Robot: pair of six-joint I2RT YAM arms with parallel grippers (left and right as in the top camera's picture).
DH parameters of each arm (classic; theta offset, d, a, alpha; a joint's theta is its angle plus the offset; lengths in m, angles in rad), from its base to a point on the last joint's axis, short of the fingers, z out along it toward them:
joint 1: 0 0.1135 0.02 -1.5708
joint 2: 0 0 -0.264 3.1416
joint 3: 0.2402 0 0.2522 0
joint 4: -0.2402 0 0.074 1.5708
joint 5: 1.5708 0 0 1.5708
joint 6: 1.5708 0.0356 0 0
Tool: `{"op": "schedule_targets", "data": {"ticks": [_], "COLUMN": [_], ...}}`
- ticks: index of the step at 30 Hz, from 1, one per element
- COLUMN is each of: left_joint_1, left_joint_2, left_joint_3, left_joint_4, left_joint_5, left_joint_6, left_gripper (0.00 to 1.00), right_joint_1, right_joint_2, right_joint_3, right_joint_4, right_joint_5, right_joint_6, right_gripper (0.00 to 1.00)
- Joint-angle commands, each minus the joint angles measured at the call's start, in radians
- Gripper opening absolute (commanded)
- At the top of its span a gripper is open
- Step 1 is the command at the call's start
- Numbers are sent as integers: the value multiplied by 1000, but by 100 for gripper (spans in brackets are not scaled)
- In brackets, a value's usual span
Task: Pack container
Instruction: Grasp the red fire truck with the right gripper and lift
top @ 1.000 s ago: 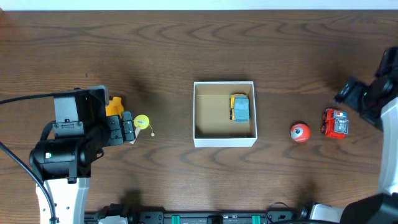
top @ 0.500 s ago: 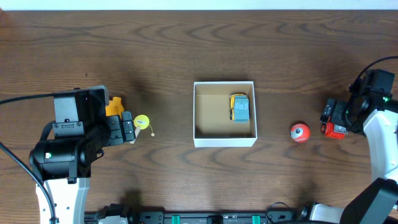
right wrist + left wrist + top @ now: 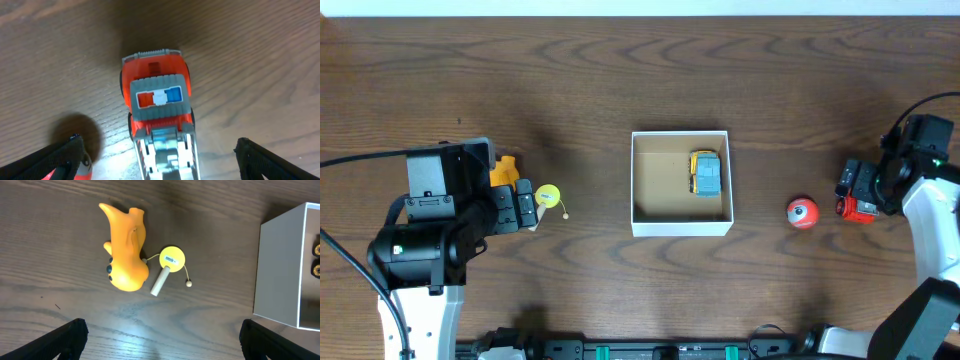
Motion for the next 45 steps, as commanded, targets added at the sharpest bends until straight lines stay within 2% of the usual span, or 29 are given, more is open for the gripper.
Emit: {"op": "schedule_targets", "data": {"ticks": [1, 11, 15, 23, 26, 38, 45], "left_joint_1": [3, 3, 3, 3, 3, 3, 3], "left_joint_2": [-2, -2, -2, -2, -2, -2, -2], "left_joint_3": [17, 17, 17, 17, 17, 17, 17], "left_joint_4": [-3, -3, -3, -3, -3, -3, -3], "left_joint_5": [-4, -4, -4, -4, -4, -4, -4], "left_joint_6": [-9, -9, -9, -9, -9, -9, -9], "left_gripper": [98, 98, 98, 98, 98, 98, 98], "right_joint_1": [-8, -9, -8, -8, -8, -8, -8], "right_joint_2": [40, 112, 130, 163, 163, 163, 163], "right_joint_3": [-8, -8, -8, -8, -8, -7, -7], "right_joint_4": [12, 54, 65, 74, 77, 78, 81], "right_joint_5": [-5, -42, -65, -64, -64, -65, -65], "right_joint_6": [-16, -44, -60, -60, -60, -59, -59], "right_gripper": [99, 99, 95, 78, 67, 42, 32]}}
